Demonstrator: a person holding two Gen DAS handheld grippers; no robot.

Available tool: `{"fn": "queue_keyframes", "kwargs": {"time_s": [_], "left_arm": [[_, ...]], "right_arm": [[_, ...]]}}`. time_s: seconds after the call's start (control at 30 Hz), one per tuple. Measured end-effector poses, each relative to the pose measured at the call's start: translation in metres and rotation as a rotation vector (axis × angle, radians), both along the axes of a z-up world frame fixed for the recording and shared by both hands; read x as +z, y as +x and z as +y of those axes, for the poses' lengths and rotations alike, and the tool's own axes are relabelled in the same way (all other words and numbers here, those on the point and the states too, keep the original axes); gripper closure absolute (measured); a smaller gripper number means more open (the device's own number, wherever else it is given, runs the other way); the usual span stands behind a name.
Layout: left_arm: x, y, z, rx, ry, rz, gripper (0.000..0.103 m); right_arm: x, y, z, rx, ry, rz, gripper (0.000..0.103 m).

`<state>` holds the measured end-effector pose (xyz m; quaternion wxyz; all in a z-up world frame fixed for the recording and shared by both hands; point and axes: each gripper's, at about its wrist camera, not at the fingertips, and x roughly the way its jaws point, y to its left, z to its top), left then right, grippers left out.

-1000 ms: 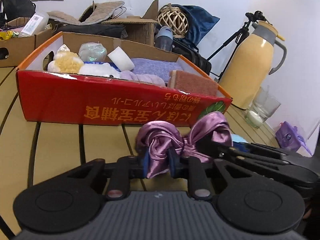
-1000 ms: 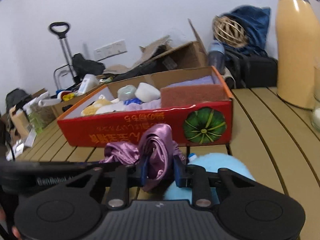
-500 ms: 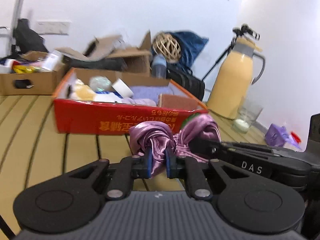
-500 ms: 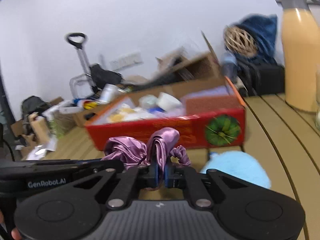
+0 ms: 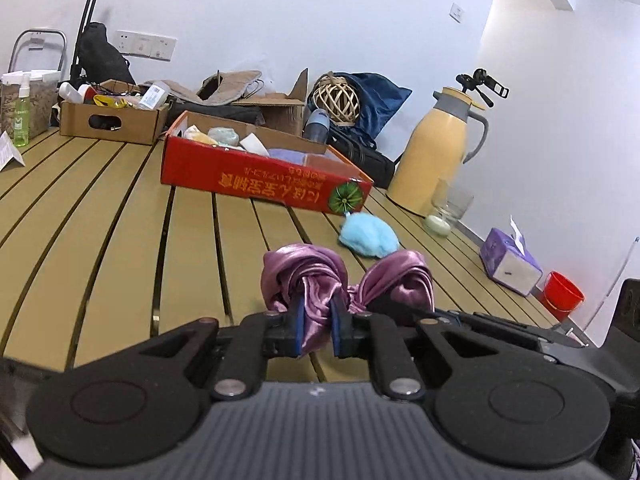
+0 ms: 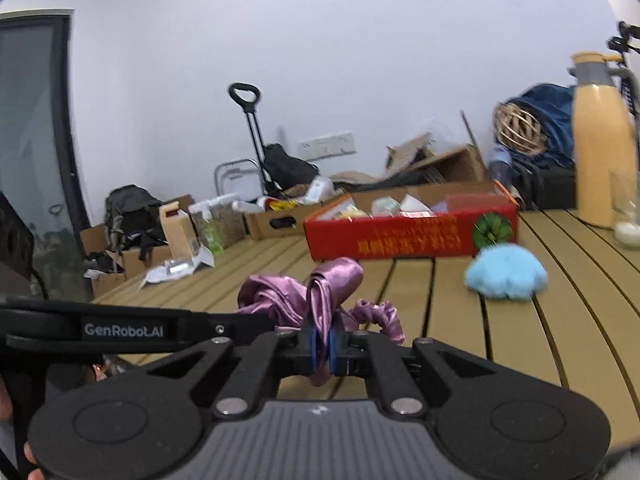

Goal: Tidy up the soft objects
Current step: 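Carry the pink scrunchies into the box and open both grippers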

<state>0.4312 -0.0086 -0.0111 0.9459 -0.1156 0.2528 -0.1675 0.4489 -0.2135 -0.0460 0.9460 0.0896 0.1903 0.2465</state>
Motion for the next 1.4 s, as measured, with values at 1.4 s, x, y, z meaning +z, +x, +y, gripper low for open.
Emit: {"fn": "queue_keyframes", "kwargs": {"time_s": [1.4], "left_arm": [[0.023,0.418,-0.013,-0.028,0.149,0.206,0.054]], "right_arm": [[0.006,0.481,-0.011,-0.045,-0.232,0.456,0.077]]}}
